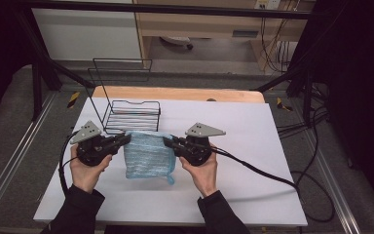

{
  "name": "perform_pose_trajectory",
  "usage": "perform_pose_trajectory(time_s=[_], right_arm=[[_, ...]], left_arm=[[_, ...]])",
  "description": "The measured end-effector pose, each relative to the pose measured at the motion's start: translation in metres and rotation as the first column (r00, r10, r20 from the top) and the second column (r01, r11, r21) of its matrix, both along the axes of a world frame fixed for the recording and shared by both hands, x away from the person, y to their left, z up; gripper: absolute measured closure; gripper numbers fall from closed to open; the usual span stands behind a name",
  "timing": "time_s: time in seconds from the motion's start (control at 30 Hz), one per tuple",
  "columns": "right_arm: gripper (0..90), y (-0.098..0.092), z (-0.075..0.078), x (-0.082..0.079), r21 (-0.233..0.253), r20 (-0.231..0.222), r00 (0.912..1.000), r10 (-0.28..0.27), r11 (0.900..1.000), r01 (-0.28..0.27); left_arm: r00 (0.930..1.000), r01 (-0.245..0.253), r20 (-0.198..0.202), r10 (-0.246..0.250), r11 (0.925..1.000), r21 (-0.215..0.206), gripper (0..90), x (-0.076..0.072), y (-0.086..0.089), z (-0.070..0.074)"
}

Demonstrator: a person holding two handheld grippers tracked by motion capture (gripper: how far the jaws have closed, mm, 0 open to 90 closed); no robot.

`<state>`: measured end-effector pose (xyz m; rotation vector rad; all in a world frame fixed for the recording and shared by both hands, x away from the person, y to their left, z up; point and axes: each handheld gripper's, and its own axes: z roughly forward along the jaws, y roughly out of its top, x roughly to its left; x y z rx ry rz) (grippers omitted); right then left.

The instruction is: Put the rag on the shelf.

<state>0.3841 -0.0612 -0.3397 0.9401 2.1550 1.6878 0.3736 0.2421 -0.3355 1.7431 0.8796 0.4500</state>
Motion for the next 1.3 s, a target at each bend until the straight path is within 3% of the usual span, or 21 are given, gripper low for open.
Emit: perform_pose_trajectory(time_s=[0.67, 1.0, 1.3], right_arm=[[81.1, 0.016, 0.041, 0.004, 0.02, 0.119, 0.9928, -0.01, 1.0, 0.008], [81.1, 0.021, 0.062, 0.008, 0.039, 0.17, 0.9851, -0.029, 0.999, 0.023], [81.1, 0.025, 0.082, 0.011, 0.054, 0.227, 0.9727, -0.049, 0.998, 0.038]], left_arm=[[0.9948, -0.035, 0.093, 0.041, 0.9974, -0.062, 81.2, 0.005, 0.014, 0.033], [0.9871, -0.045, 0.149, 0.059, 0.9947, -0.093, 81.2, 0.007, 0.018, 0.058], [0.978, -0.051, 0.195, 0.075, 0.9908, -0.126, 81.4, 0.01, 0.02, 0.076]])
